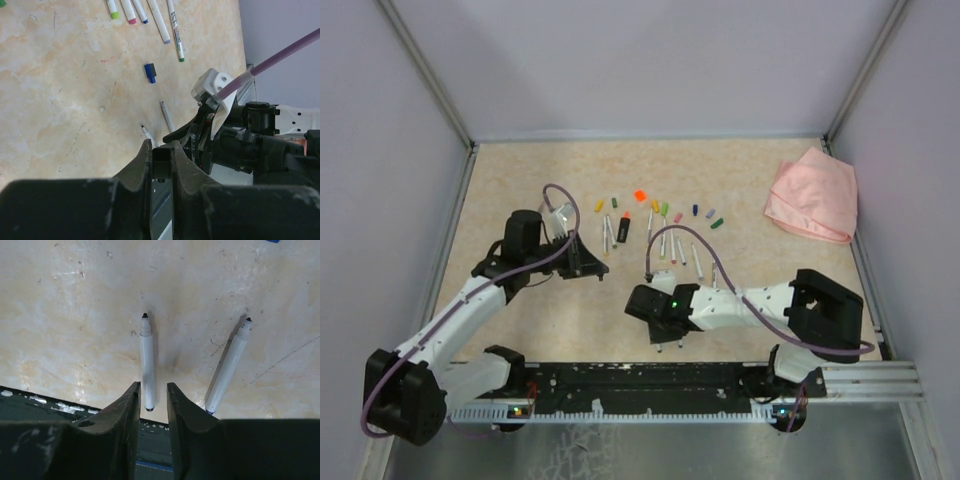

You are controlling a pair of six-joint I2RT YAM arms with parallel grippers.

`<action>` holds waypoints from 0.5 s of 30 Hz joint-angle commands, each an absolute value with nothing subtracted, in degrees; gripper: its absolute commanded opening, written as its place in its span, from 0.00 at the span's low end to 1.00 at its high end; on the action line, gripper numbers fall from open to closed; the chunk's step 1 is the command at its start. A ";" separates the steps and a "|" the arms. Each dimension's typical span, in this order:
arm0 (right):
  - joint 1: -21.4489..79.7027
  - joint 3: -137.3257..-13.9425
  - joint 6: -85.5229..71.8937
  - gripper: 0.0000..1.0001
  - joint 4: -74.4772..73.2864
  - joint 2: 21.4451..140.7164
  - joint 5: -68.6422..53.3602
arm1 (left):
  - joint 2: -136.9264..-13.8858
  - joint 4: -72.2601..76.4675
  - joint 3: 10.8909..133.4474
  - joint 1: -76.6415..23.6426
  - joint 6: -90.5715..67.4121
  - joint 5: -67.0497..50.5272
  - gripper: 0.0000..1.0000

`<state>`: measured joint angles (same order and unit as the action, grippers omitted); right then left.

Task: Open the pen caps
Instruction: Place the pen at the center of the board.

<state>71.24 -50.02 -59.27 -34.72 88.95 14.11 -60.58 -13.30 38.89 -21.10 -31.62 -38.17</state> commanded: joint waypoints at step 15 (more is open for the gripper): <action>71.98 -47.40 -56.15 0.30 -35.68 57.48 23.43 | -58.72 -13.36 37.23 -33.10 -38.07 -21.62 0.00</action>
<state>71.44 -49.71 -57.76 -38.50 67.70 18.41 -57.82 -12.99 36.71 -29.26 -35.66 -30.22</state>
